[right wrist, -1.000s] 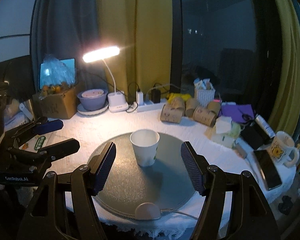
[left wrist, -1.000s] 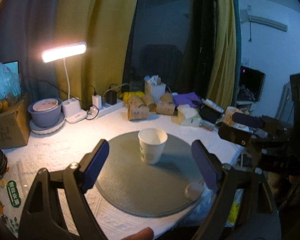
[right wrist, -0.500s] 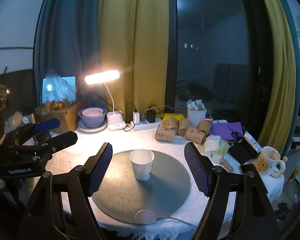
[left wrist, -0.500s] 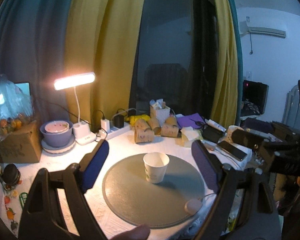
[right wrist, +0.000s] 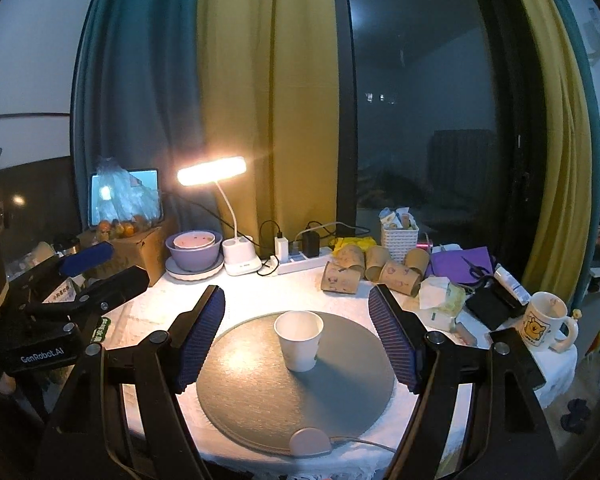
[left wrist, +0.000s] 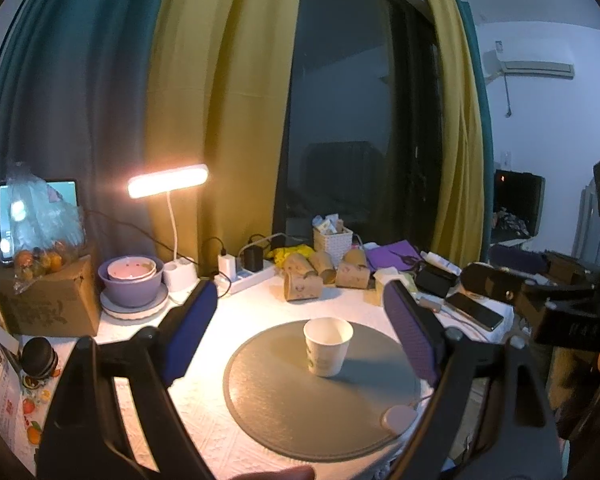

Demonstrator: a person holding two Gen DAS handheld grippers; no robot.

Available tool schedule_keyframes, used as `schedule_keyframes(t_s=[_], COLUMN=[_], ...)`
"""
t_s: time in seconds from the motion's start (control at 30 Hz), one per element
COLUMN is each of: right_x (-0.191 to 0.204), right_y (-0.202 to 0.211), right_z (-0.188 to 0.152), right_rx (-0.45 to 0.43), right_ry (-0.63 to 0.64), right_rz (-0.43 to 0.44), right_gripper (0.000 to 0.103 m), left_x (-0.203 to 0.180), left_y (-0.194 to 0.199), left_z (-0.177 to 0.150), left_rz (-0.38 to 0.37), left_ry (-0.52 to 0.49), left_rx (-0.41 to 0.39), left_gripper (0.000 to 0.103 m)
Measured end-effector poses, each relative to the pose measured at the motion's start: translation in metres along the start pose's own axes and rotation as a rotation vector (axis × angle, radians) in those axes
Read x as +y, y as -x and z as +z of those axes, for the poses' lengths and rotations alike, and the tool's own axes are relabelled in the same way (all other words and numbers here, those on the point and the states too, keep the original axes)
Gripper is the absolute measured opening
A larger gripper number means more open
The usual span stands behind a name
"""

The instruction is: Flip cup upright

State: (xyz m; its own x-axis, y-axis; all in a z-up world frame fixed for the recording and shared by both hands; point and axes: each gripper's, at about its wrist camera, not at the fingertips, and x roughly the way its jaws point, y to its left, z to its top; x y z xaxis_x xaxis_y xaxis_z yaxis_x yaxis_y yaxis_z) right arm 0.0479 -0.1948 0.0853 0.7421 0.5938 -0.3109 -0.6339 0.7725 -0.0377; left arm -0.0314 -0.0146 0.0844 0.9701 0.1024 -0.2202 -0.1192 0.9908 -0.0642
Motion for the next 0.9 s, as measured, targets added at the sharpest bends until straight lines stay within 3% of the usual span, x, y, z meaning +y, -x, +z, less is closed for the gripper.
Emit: schedule_keyframes(t_s=[0.9], right_x=[0.0049], right_y=[-0.0048], right_z=[-0.0036], right_rx=[0.015], right_ry=[0.002], right_rz=[0.014], right_gripper=[0.077], left_x=[-0.0013], left_y=[-0.0019], left_z=[-0.0014], left_rz=[-0.007], left_ry=[0.01], left_rx=[0.011], left_gripper=[0.086])
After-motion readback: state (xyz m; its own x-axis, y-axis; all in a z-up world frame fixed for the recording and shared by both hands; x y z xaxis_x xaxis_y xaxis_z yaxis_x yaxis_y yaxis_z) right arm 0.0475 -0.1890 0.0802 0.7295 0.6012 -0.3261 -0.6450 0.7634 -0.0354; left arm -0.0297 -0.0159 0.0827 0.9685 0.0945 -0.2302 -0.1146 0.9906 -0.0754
